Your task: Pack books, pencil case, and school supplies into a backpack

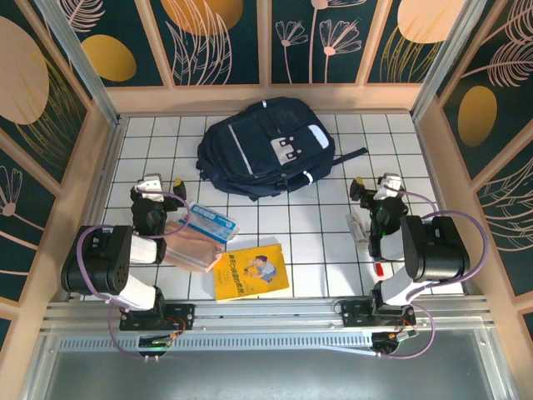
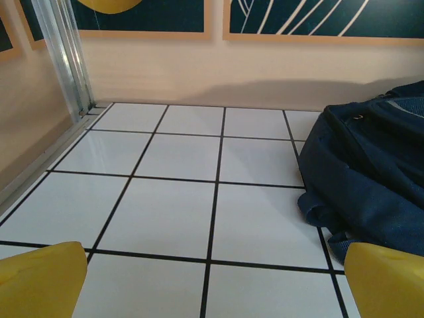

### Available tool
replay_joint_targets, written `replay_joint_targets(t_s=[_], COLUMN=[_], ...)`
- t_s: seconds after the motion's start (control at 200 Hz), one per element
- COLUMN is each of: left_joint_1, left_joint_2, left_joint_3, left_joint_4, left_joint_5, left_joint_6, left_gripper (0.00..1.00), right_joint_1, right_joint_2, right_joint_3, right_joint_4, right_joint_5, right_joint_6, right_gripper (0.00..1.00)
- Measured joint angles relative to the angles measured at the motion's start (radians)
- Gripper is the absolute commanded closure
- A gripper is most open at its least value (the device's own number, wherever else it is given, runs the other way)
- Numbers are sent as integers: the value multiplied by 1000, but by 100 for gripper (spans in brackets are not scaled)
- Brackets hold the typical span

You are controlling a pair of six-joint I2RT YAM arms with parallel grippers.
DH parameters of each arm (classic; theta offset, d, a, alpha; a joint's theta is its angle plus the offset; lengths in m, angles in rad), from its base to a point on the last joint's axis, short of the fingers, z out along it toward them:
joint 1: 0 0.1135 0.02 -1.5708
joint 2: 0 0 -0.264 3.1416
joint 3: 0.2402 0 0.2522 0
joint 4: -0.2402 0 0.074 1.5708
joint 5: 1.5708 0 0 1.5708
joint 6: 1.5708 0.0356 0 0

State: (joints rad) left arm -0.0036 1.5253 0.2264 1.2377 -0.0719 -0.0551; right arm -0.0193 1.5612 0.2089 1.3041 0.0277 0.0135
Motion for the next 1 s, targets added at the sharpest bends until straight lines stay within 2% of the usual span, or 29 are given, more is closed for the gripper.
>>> replay_joint_targets(t_s=[0.901, 0.961, 1.001], left_joint_1=[0, 0, 0], left_joint_2=[0, -16, -55], left_joint_3=[0, 11, 42], left_joint_4=[-1, -39, -137], left_joint_5=[-7, -15, -22], left_joint_6=[-2, -3, -15], left_gripper=[1, 1, 1], right_joint_1=[-2, 0, 0], right_joint_2=[0, -11, -47], right_joint_3=[0, -3, -6], right_joint_4=[-1, -6, -38], right_joint_5=[-12, 13, 41], right_joint_6=[0, 5, 15], right_gripper=[1, 1, 1])
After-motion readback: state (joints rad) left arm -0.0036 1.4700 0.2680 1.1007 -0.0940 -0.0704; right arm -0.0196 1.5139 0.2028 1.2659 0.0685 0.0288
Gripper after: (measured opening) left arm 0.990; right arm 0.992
